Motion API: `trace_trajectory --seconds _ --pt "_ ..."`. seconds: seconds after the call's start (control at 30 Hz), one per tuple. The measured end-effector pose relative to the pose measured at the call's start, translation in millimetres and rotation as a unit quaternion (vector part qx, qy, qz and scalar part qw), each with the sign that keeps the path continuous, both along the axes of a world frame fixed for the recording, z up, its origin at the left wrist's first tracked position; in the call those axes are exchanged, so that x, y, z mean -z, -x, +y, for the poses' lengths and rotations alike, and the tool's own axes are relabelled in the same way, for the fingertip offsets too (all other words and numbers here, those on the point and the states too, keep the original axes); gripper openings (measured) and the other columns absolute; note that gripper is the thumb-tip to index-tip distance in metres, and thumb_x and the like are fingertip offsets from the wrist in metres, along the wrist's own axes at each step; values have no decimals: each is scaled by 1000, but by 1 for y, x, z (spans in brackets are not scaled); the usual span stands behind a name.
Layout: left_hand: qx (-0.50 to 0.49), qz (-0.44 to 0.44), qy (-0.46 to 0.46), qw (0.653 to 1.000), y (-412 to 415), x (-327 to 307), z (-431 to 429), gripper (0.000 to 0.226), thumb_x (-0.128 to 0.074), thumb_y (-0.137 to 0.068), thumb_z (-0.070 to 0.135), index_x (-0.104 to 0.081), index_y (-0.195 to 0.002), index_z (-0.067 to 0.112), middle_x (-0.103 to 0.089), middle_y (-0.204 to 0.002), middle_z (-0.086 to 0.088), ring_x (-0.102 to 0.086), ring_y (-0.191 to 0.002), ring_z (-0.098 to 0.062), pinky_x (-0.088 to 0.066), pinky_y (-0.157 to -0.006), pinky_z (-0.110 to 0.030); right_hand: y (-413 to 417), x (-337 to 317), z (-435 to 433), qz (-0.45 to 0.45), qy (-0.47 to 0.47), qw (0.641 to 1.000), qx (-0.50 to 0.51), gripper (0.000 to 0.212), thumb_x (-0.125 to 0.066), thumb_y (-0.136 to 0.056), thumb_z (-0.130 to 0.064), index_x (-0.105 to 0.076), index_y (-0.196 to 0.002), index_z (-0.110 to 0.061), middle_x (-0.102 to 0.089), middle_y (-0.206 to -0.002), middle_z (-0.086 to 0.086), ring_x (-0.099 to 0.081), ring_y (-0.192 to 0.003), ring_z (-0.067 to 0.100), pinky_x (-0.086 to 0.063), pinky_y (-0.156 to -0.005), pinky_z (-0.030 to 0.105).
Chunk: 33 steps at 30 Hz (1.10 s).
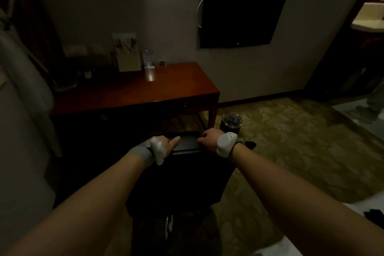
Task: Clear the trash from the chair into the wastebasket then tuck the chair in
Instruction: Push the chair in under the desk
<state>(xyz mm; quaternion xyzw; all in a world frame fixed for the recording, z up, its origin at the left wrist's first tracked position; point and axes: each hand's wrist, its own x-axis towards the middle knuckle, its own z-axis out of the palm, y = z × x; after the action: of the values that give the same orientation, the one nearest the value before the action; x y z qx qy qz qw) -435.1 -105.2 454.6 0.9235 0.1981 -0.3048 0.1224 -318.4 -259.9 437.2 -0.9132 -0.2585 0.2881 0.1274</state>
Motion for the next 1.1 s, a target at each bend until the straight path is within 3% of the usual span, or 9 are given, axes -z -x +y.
trace_trajectory --seconds 0.1,0.13,0.2,0.33,0.43,0.57,0.67,0.87,1.1 --pt "-56 -39 43 997 20 -3 -4 91 -20 -70 90 -55 -131 33 -64 -125 -2 -62 -110 -24 -47 -101 -37 5 1 -25 21 -26 999 -16 51 -45 -93 -55 -69 -96 -10 -60 -79 3 -56 -69 18 -40 -58 26" --pt "-73 -55 53 994 23 4 0 113 -15 -46 102 -60 -123 33 -66 -117 1 -63 -106 -22 -47 -101 -40 8 3 -32 28 -43 998 -21 53 -47 -90 -60 -68 -91 -12 -60 -78 3 -56 -68 18 -40 -58 27" --pt "-81 -66 59 993 33 13 1 121 -17 -28 104 -61 -119 37 -66 -113 5 -62 -107 -21 -43 -104 -44 13 4 -45 44 -72 996 -36 57 -52 -83 -65 -70 -96 -13 -67 -90 4 -63 -80 22 -47 -66 31" --pt "-83 -38 51 995 47 10 2 110 -48 -39 94 -45 -135 40 -56 -135 5 -53 -124 -25 -31 -112 -51 17 -9 -54 61 -40 992 -103 70 -67 -81 -51 -49 -136 -13 -53 -138 5 -54 -123 28 -45 -94 31" --pt "-90 -50 65 993 48 11 6 96 -55 -50 81 -45 -135 39 -57 -134 1 -56 -121 -25 -37 -110 -49 9 -12 -47 20 50 985 -162 63 -64 -90 -22 -36 -145 -17 -42 -148 11 -44 -132 33 -40 -106 39" --pt "-110 -91 11 990 46 9 4 56 -60 -78 60 -52 -128 37 -62 -124 3 -57 -117 -23 -37 -109 -43 5 -2 -39 -95 97 967 -217 58 -52 -93 -18 -32 -147 -24 -43 -147 10 -43 -133 33 -37 -105 45" --pt "-107 -113 -21 988 35 15 11 43 -58 -82 57 -56 -121 40 -66 -116 5 -59 -112 -21 -38 -106 -42 -8 4 -32 -97 88 968 -214 53 -46 -96 -20 -33 -146 -29 -48 -143 8 -46 -129 32 -35 -104 45" --pt "-102 -98 11 990 18 18 43 43 -56 -75 61 -57 -113 42 -65 -115 4 -60 -110 -23 -39 -106 -46 -31 3 -6 -74 63 972 -216 44 -45 -96 -18 -43 -139 -31 -57 -132 8 -57 -114 33 -41 -79 34" --pt "-88 -117 -3 989 3 17 58 42 -56 -82 60 -54 -120 43 -64 -117 3 -59 -113 -24 -38 -105 -47 -47 -2 10 -61 64 975 -206 46 -49 -95 -17 -44 -138 -32 -59 -128 8 -59 -109 33 -51 -89 43"
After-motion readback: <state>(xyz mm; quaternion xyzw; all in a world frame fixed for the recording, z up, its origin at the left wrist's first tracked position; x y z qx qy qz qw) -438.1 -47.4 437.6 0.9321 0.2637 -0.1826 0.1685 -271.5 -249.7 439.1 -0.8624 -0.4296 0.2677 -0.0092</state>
